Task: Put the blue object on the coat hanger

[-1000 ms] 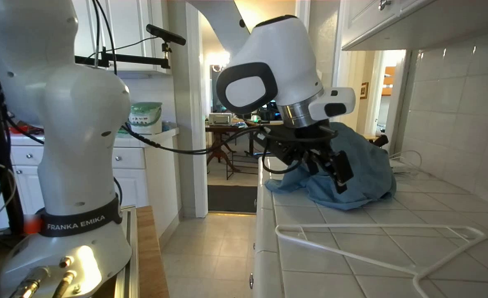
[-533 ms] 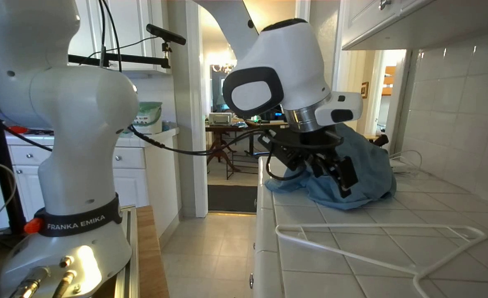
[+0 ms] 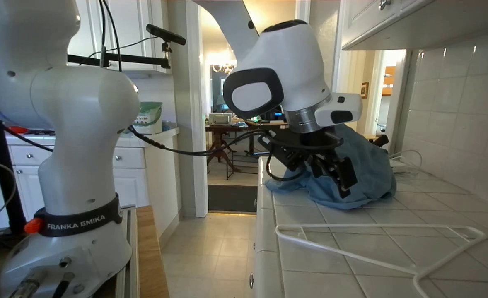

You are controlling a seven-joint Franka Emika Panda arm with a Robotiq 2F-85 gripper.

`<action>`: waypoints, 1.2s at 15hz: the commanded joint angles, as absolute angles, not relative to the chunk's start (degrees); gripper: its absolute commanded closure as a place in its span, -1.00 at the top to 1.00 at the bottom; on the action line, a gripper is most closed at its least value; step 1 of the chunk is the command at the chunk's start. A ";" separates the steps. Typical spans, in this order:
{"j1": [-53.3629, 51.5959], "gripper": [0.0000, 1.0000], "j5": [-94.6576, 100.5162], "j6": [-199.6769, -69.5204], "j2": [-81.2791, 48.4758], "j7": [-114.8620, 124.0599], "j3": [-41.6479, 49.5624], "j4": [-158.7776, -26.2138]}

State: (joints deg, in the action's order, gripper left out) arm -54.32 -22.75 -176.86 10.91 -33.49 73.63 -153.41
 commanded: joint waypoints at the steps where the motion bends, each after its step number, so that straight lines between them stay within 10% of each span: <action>1: -56.31 1.00 -23.29 -178.59 14.11 -34.88 75.86 -153.97; 18: -76.72 1.00 -21.12 -180.49 25.43 -43.68 100.73 -149.91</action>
